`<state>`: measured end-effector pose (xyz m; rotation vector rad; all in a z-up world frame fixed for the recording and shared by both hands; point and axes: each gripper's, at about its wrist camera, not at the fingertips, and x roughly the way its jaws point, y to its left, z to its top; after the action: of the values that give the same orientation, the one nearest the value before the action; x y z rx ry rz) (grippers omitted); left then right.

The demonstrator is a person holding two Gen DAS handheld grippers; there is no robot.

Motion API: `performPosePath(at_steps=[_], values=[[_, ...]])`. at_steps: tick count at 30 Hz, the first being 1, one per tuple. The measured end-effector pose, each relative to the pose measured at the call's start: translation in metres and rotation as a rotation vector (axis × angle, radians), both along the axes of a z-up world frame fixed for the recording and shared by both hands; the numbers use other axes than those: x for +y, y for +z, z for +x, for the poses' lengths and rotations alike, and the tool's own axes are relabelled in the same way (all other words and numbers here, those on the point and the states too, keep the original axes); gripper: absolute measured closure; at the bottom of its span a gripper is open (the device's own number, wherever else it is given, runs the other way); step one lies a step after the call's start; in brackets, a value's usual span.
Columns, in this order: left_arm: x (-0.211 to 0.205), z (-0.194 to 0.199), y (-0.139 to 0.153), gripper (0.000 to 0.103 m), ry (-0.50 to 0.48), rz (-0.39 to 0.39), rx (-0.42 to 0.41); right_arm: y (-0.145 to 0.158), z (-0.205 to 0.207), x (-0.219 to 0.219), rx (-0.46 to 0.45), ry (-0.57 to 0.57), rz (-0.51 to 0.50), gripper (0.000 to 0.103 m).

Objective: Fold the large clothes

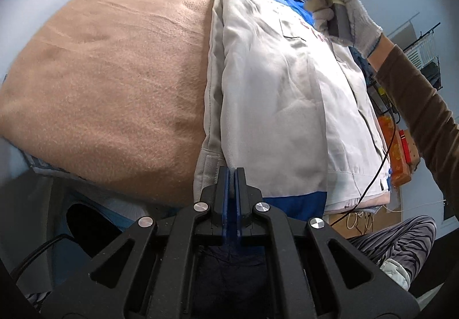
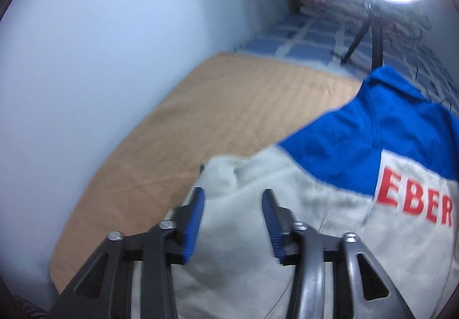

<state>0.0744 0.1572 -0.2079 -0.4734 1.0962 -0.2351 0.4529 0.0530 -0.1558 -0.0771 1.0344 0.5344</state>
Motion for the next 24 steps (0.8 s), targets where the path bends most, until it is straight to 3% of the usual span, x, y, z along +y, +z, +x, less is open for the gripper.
performPosePath(at_steps=[3,7,8,10,13,15,17,21,22,24], values=[[0.000,-0.001,0.001,0.102,-0.002,0.008,-0.004,-0.024,-0.004,0.022,0.023,0.043,-0.062,0.086],[-0.001,-0.002,0.001,0.102,-0.004,0.054,-0.012,-0.062,-0.002,0.052,0.077,0.042,-0.065,0.086],[-0.001,-0.003,0.002,0.102,-0.004,0.061,-0.014,-0.074,-0.003,0.066,0.071,0.055,-0.122,0.086],[0.002,-0.004,0.004,0.102,0.004,0.034,-0.016,-0.068,-0.009,0.076,0.020,0.086,-0.170,0.086],[0.008,-0.005,0.010,0.101,0.033,-0.011,-0.033,-0.045,-0.013,0.057,0.036,0.109,-0.043,0.084],[0.013,-0.006,0.019,0.095,0.061,-0.006,-0.075,-0.030,-0.014,0.032,-0.020,0.068,-0.027,0.082],[0.019,-0.006,0.023,0.077,0.086,-0.019,-0.098,-0.026,-0.008,-0.001,-0.021,-0.009,-0.022,0.082],[0.024,0.000,0.020,0.061,0.116,-0.037,-0.077,-0.042,-0.006,-0.051,0.011,-0.118,-0.071,0.080],[0.024,0.002,0.018,0.050,0.123,-0.044,-0.071,-0.047,-0.011,-0.062,0.015,-0.136,-0.073,0.080],[0.025,0.006,0.013,0.047,0.135,-0.073,-0.058,-0.059,-0.019,-0.076,0.030,-0.147,-0.066,0.084]])
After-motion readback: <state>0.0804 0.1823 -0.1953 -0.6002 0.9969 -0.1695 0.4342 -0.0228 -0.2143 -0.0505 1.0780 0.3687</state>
